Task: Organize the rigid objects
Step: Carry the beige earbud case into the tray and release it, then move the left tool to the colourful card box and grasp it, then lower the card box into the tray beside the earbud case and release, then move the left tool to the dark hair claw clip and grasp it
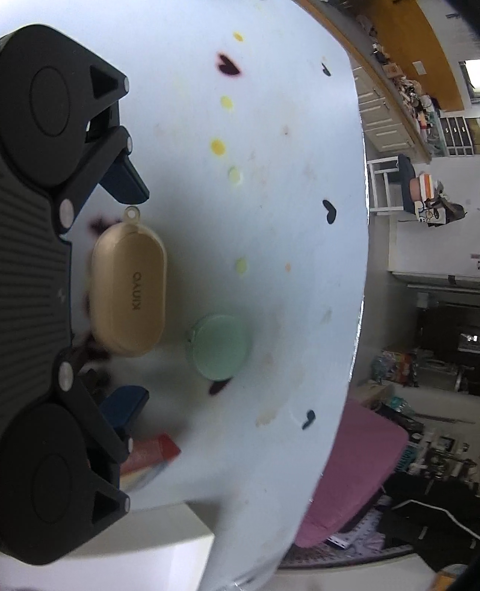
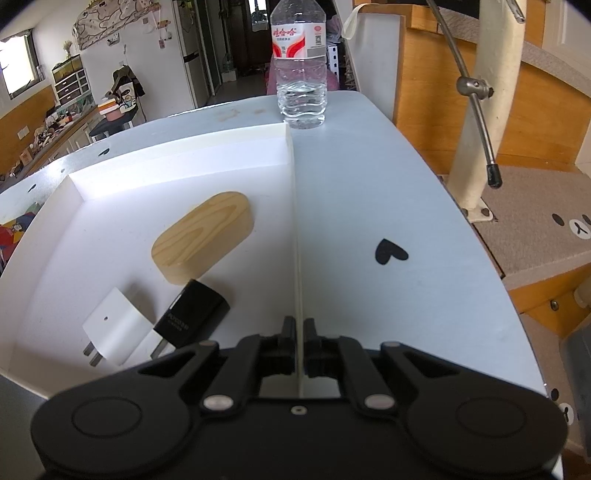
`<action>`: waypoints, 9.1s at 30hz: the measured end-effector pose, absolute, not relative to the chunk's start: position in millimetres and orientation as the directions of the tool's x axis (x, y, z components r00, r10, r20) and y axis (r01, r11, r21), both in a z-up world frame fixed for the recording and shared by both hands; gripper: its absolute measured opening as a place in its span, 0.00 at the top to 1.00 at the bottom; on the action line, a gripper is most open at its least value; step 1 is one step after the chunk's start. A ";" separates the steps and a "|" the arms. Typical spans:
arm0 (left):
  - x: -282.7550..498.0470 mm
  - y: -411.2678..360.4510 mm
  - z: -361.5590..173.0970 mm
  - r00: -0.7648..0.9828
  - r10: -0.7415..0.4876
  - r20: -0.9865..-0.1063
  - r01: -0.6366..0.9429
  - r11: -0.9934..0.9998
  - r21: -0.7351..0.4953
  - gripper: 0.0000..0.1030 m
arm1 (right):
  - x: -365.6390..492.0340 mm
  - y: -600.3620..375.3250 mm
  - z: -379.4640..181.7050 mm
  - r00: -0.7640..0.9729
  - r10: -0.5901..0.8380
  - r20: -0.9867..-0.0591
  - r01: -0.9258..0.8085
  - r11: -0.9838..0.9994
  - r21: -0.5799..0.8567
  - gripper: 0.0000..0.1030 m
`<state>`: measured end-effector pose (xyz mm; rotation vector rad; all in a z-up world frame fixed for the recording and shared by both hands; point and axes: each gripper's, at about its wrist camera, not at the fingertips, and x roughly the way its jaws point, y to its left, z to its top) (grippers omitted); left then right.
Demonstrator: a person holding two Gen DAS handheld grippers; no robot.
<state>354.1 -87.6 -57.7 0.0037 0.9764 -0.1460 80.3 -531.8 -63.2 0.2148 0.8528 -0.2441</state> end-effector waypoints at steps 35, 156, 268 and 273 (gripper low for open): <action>241.9 -282.7 15.8 0.579 -0.505 -0.640 0.639 0.769 -0.029 0.15 | 81.9 -531.5 -63.6 0.632 -0.126 -0.765 0.293 0.952 0.086 0.97; 250.6 -178.1 -37.0 0.734 -0.323 -0.597 0.485 0.865 0.128 0.08 | 79.4 -532.0 -64.4 0.639 -0.123 -0.759 0.296 0.951 0.095 0.97; 154.2 -205.5 -0.8 0.700 -0.392 -0.597 0.494 0.870 0.008 0.00 | 78.6 -534.0 -64.5 0.641 -0.116 -0.759 0.309 0.944 0.116 0.97; 163.6 -175.5 -10.5 0.737 -0.309 -0.601 0.368 0.930 -0.026 0.00 | 78.9 -534.3 -64.5 0.642 -0.117 -0.758 0.309 0.944 0.116 0.97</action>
